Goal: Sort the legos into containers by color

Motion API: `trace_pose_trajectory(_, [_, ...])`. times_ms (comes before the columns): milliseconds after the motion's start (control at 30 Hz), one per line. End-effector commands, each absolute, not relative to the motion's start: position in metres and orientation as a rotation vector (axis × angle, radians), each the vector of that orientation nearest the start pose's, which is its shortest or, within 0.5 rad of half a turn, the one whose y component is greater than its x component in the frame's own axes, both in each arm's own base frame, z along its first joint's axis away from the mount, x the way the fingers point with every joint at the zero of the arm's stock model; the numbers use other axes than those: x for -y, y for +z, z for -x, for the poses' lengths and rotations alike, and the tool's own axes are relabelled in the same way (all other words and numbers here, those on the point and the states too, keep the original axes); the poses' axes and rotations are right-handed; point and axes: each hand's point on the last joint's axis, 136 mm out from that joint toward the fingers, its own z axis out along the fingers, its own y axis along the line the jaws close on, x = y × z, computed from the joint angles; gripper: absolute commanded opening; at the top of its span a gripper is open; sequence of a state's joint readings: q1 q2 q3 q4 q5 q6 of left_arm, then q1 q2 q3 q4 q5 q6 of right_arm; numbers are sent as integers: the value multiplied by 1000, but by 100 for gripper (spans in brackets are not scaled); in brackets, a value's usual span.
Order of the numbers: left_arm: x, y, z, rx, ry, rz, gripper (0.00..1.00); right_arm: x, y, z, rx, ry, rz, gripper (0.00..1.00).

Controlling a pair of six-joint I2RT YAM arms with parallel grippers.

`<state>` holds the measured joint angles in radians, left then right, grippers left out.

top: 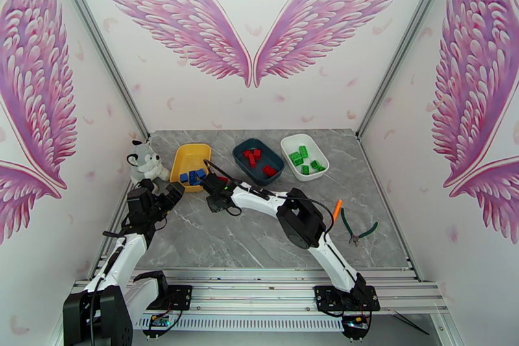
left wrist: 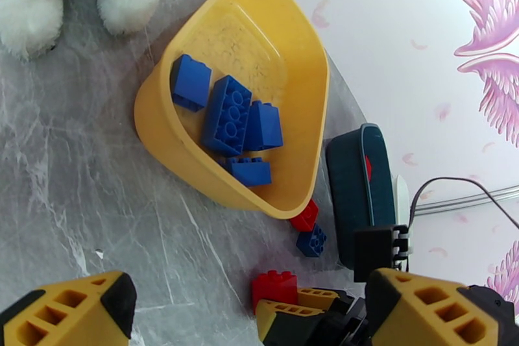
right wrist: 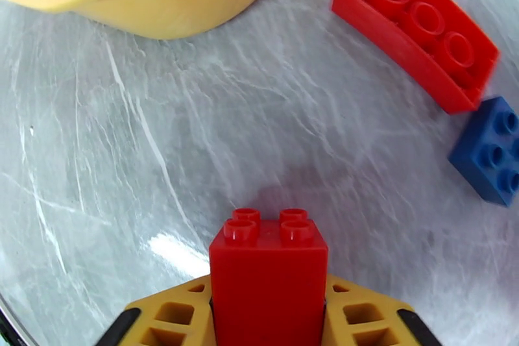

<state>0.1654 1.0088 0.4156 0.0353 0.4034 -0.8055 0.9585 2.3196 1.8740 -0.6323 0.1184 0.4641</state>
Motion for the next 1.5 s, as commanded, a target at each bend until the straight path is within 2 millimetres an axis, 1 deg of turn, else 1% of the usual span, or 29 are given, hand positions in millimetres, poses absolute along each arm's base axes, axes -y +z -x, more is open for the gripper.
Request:
trace_pose_trajectory(0, [28, 138, -322, -2034, -818, 704, 99, -436, 75, -350, -2537, 301, 580, 26])
trace_pose_trajectory(67, [38, 140, -324, -2051, -825, 661, 99, -425, 86, -358, -2524, 298, 550, 23])
trace_pose_trajectory(133, [49, 141, -326, -2067, -834, 614, 99, -411, 99, -369, -2505, 284, 513, 23])
trace_pose_trajectory(233, [74, 146, -331, -2106, -869, 509, 99, -382, 122, -391, -2463, 241, 435, 24])
trace_pose_trajectory(333, [97, 147, -333, -2138, -879, 420, 99, -348, 142, -416, -2436, 198, 340, 25])
trace_pose_trajectory(400, [104, 147, -333, -2148, -879, 391, 99, -323, 152, -435, -2423, 173, 271, 27])
trace_pose_trajectory(500, [107, 148, -333, -2151, -874, 372, 99, -293, 161, -462, -2414, 140, 188, 30])
trace_pose_trajectory(533, [108, 149, -333, -2152, -872, 368, 99, -287, 162, -469, -2415, 135, 172, 33])
trace_pose_trajectory(600, [108, 150, -332, -2150, -870, 364, 99, -278, 162, -483, -2419, 115, 158, 45])
trace_pose_trajectory(667, [108, 150, -332, -2151, -865, 361, 99, -275, 162, -493, -2416, 84, 162, 55])
trace_pose_trajectory(767, [108, 148, -332, -2156, -858, 361, 99, -278, 166, -497, -2396, 83, 192, 65])
trace_pose_trajectory(833, [108, 146, -333, -2161, -856, 365, 99, -285, 170, -493, -2382, 108, 217, 70])
trace_pose_trajectory(933, [106, 143, -334, -2166, -841, 376, 99, -305, 175, -483, -2341, 146, 311, 76])
trace_pose_trajectory(1033, [98, 138, -333, -2168, -808, 413, 99, -333, 175, -467, -2288, 173, 467, 80])
trace_pose_trajectory(1100, [89, 137, -332, -2160, -773, 450, 99, -353, 169, -456, -2269, 193, 574, 82])
trace_pose_trajectory(1200, [70, 136, -330, -2128, -761, 528, 99, -374, 156, -447, -2270, 228, 690, 82])
trace_pose_trajectory(1267, [57, 137, -327, -2091, -776, 588, 99, -384, 146, -445, -2279, 256, 740, 82])
trace_pose_trajectory(1367, [40, 137, -323, -2049, -795, 661, 99, -400, 132, -443, -2282, 314, 813, 84])
trace_pose_trajectory(1467, [33, 137, -321, -2030, -808, 690, 99, -414, 115, -442, -2280, 347, 875, 86])
